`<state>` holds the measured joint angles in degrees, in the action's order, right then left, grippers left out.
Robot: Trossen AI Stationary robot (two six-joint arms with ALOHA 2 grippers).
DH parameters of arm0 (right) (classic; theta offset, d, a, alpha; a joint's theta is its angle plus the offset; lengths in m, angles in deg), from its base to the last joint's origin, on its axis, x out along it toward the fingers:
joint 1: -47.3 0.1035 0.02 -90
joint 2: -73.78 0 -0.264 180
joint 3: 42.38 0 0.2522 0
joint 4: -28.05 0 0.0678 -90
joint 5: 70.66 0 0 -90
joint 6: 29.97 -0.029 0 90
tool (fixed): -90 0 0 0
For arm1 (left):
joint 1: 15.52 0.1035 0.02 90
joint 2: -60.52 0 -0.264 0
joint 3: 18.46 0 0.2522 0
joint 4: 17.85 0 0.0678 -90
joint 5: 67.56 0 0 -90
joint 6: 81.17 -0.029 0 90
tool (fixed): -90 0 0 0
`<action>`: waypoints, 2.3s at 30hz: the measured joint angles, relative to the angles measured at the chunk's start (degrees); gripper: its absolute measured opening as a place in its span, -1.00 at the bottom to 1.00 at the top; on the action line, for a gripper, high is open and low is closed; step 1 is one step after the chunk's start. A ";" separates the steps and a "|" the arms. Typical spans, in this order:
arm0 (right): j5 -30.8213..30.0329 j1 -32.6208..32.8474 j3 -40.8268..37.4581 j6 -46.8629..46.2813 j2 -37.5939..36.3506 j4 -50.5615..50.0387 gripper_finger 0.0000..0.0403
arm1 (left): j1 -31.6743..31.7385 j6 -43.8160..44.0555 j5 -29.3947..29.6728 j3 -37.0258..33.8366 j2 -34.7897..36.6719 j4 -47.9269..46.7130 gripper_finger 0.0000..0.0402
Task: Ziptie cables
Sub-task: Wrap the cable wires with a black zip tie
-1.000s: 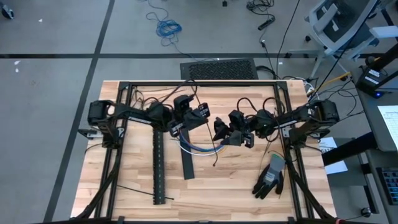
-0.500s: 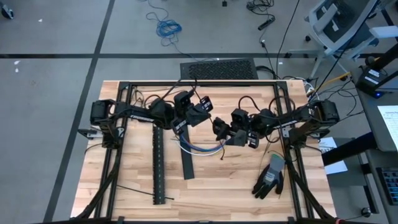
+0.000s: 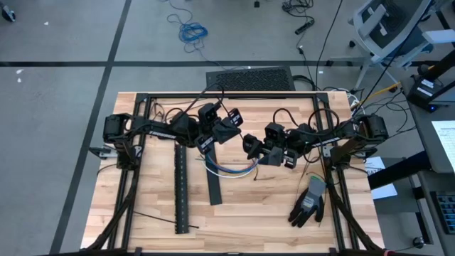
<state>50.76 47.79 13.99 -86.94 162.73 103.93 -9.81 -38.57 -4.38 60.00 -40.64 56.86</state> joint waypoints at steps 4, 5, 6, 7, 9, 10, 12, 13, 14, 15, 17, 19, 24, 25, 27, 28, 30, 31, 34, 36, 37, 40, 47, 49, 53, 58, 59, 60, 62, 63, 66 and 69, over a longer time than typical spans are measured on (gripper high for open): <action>-0.01 0.00 0.00 -0.87 0.00 0.02 -0.16 | -0.04 -0.04 -0.28 0.00 0.00 0.07 -1.00; 0.00 0.00 -0.01 -1.01 0.00 0.04 -0.17 | -0.06 -0.04 -0.65 0.00 0.00 0.07 -1.00; 0.02 0.00 -0.01 -1.27 0.00 0.04 -0.19 | -0.06 -0.06 -0.82 0.00 0.00 0.04 -1.00; 0.07 0.00 -0.02 -1.33 0.00 0.04 -0.21 | -0.06 -0.05 -1.06 0.00 0.00 0.04 -1.00; 0.09 0.00 -0.02 -1.38 0.00 0.07 -0.25 | -0.06 -0.06 -1.24 0.00 0.00 0.02 -1.00; 0.09 0.00 -0.02 -1.57 0.00 0.07 -0.27 | -0.06 -0.04 -1.26 0.00 0.00 0.02 -1.00; 0.26 0.00 -0.02 -1.99 0.00 0.07 -0.34 | -0.06 -0.04 -1.46 -0.02 0.00 0.02 -1.00; 0.35 0.00 -0.02 -2.18 0.00 0.07 -0.38 | -0.06 -0.05 -1.68 -0.02 0.00 0.02 -1.00; 0.41 0.00 -0.02 -2.37 0.00 0.08 -0.42 | -0.06 -0.04 -1.84 -0.02 0.00 -0.02 -1.00; 0.43 0.00 -0.02 -2.41 0.00 0.09 -0.47 | -0.06 -0.04 -2.07 -0.02 0.00 -0.02 -1.00; 0.44 0.00 -0.02 -2.55 0.00 0.09 -0.56 | -0.06 -0.04 -2.09 -0.02 0.00 -0.04 -1.00; 0.44 0.00 -0.02 -2.62 0.00 0.09 -0.65 | -0.06 -0.04 -2.09 -0.02 0.00 -0.31 -1.00; 0.43 0.00 -0.02 -2.62 0.00 0.11 -0.83 | -0.06 -0.04 -2.09 -0.04 0.00 -0.35 -1.00; 0.44 0.00 -0.02 -2.62 0.00 0.11 -0.86 | -0.06 -0.04 -2.09 -0.04 0.00 -0.35 -1.00; 0.49 0.00 -0.02 -2.62 0.00 0.11 -0.91 | -0.04 -0.04 -2.10 -0.04 0.00 -0.39 -1.00; 0.59 0.00 -0.02 -2.62 0.00 0.11 -0.94 | -0.04 -0.04 -2.10 -0.04 0.00 -0.43 -1.00; 1.06 -0.02 -0.02 -2.62 0.00 0.11 -0.98 | -0.04 -0.04 -2.12 -0.04 0.00 -0.51 -1.00; 1.24 -0.04 -0.02 -2.62 0.00 0.11 -0.99 | -0.06 -0.03 -2.13 -0.04 0.00 -0.52 -1.00; 1.43 -0.04 -0.02 -2.57 0.00 0.11 -0.99 | -0.06 0.50 -2.09 -0.04 0.00 -0.60 -1.00; 1.57 -0.04 -0.02 -2.60 0.00 0.11 -1.00 | -0.06 1.64 -1.72 -0.04 0.00 -0.80 -1.00; 1.64 -0.04 -0.02 -2.70 0.00 0.11 -1.00 | -0.06 2.68 -1.10 -0.06 0.00 -0.91 -1.00; 1.52 -0.08 -0.02 -2.87 0.00 0.10 -1.00 | 0.31 6.73 1.41 -0.11 0.00 -1.10 -1.00; 6.20 0.09 -0.07 -4.32 0.00 -0.89 -1.00 | 3.85 4.80 6.65 -0.11 3.15 -0.05 -0.73; 6.72 0.00 -0.07 -4.76 0.00 -2.01 -1.00 | 5.22 1.75 7.57 -0.09 4.88 -0.18 -0.61; 6.79 0.00 -0.07 -5.21 -0.01 -3.04 -1.00 | 8.63 -1.68 9.39 -0.09 8.51 -0.19 -0.39; 12.12 0.00 -0.07 -3.30 -0.02 -11.31 -1.00 | 12.39 -2.92 9.29 -0.09 15.31 0.63 -0.20; 13.42 -0.01 -0.07 -2.11 -0.04 -13.98 -1.00 | 12.98 -2.92 9.09 -0.09 16.66 0.73 -0.18; 14.46 -0.12 -0.07 -0.23 -0.04 -17.48 -1.00 | 13.44 -2.96 8.71 -0.09 18.13 0.73 -0.16; 16.18 -0.73 -0.07 4.99 -0.03 -26.16 -1.00 | 14.02 -2.95 7.46 -0.09 20.78 0.66 -0.14; 16.62 -1.30 -0.07 8.13 -0.02 -31.18 -1.00 | 14.08 -2.89 6.67 -0.09 22.02 0.73 -0.14; 13.14 -3.47 -0.07 19.69 -0.02 -49.45 -1.00 | 13.95 -2.63 3.10 -0.07 25.31 -0.41 -0.13; 2.56 -5.91 0.47 31.60 0.02 -65.75 -1.00 | 12.98 -2.58 -1.72 -0.04 28.08 -7.31 -0.14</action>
<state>53.32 41.88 14.47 -55.33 162.75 38.19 3.17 -41.15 -6.10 59.96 -12.56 49.54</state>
